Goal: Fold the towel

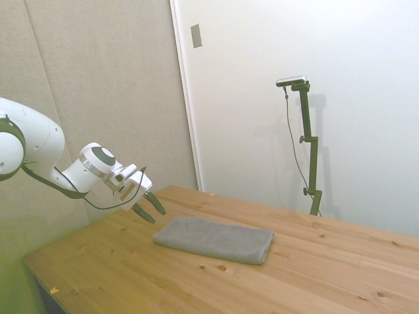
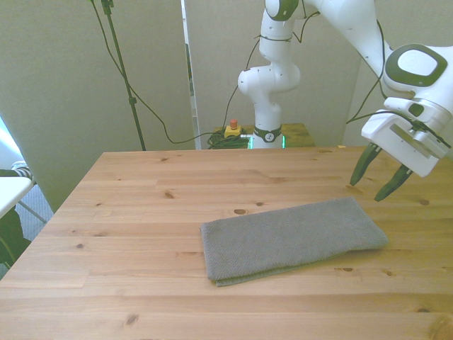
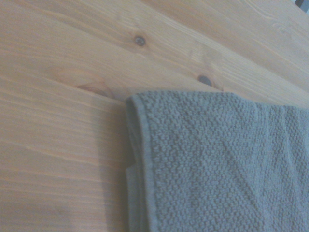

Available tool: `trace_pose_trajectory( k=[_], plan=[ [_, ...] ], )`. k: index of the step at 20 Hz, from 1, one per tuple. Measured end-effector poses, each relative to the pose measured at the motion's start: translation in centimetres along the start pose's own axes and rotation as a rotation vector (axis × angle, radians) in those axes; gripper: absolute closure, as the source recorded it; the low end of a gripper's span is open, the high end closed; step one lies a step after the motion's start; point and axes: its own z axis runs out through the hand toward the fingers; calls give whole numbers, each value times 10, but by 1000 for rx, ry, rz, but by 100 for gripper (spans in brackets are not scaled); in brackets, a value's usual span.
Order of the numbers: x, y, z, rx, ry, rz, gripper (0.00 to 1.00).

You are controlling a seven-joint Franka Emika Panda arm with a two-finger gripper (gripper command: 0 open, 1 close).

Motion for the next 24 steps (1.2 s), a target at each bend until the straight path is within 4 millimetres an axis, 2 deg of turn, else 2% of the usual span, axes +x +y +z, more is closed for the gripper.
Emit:
trace_pose_trajectory(
  k=[4, 7, 12, 17, 18, 24],
  plan=[
    [-13, -28, 1, -80, 28, -2, 0],
    [-17, -40, 14, -102, 27, -5, 0],
    [-16, -46, 36, -131, 45, -14, 0],
    [-4, -40, 50, -153, 46, 5, 0],
    [0, -38, 54, -158, 45, 11, 100],
    [20, -27, 73, -149, 34, 41, 100]
  ],
)
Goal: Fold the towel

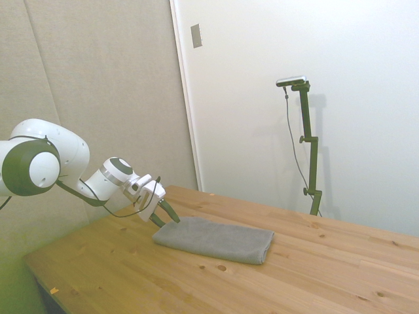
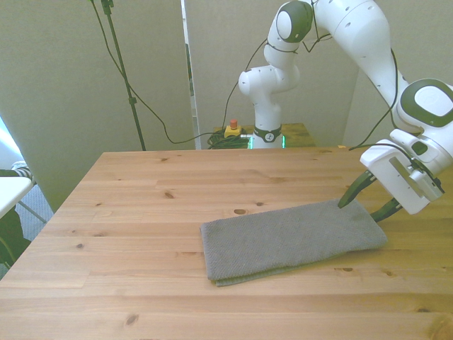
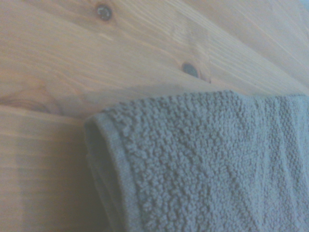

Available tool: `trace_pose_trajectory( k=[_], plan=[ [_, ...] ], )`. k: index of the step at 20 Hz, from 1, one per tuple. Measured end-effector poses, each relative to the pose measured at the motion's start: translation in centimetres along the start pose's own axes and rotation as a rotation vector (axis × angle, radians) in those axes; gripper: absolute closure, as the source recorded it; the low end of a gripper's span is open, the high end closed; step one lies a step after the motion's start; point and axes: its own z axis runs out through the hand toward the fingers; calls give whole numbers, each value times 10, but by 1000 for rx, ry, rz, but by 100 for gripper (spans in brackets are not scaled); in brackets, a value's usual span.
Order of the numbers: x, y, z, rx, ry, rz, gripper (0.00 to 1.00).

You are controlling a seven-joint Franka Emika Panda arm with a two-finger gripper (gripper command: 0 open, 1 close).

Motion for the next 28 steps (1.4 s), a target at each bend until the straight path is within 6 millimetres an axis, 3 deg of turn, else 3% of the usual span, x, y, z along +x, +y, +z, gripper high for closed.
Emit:
trace_pose_trajectory(
  k=[19, 28],
  plan=[
    [-12, 4, -1, 88, -17, -24, 100],
    [2, 18, -5, 105, -47, 13, 100]
  ],
)
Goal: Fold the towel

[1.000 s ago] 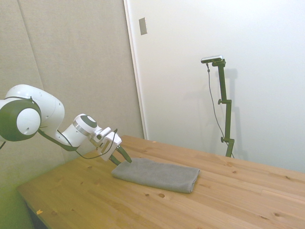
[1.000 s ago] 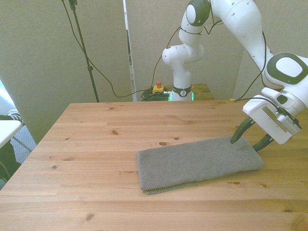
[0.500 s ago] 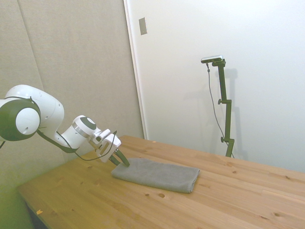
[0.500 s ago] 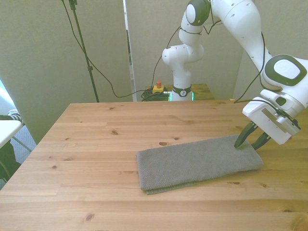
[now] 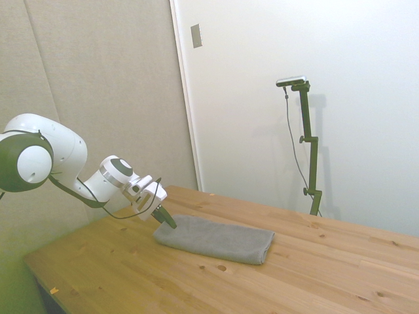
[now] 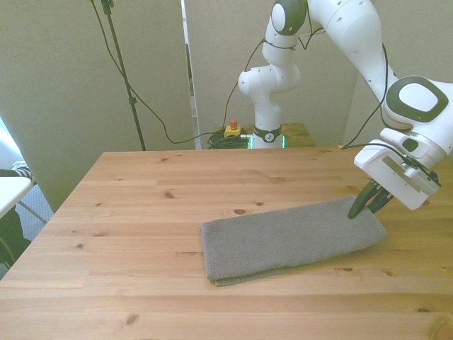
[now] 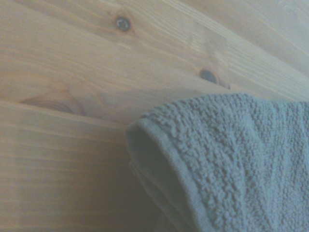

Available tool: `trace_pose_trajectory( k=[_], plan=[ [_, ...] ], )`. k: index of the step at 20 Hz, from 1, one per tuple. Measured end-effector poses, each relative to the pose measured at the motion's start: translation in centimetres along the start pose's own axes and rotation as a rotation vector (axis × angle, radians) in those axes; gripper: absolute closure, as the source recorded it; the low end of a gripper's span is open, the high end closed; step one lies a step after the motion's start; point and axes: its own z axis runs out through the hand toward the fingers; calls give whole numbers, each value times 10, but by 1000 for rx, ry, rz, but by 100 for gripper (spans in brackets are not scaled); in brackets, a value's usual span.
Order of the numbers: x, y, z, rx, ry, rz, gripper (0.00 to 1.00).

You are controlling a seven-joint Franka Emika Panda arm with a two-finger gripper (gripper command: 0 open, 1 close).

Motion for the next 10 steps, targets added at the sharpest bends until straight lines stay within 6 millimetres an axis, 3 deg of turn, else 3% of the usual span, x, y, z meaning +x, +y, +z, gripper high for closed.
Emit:
trace_pose_trajectory(
  k=[5, 10],
  plan=[
    [30, 27, -16, 41, -41, 56, 100],
    [80, 68, -19, 90, -81, 127, 100]
  ],
)
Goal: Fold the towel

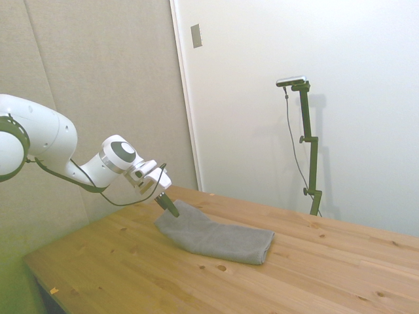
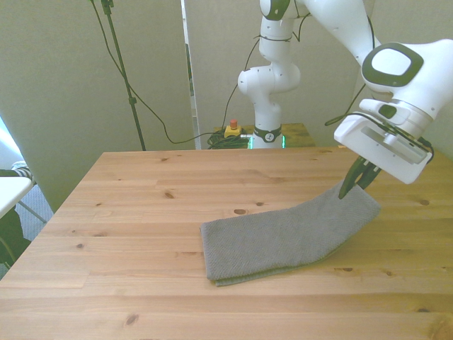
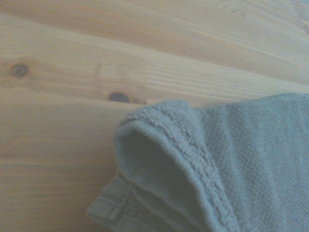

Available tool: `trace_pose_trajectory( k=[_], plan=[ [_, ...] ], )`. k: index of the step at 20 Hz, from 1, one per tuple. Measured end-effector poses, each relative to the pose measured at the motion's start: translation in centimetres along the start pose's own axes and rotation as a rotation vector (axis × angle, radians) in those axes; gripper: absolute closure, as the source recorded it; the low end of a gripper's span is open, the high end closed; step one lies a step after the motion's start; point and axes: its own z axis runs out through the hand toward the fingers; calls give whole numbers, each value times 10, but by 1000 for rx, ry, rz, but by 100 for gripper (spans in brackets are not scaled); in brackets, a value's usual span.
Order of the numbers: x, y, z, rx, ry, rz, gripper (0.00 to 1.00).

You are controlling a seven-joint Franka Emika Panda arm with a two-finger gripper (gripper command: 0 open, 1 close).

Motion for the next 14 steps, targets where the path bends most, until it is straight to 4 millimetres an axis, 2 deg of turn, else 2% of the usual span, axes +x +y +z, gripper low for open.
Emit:
trace_pose_trajectory(
  k=[3, 9, 14],
  plan=[
    [40, 26, 1, 39, -32, 47, 100],
    [117, 90, 22, 79, -89, 139, 100],
    [169, 128, 31, 93, -116, 202, 100]
  ],
)
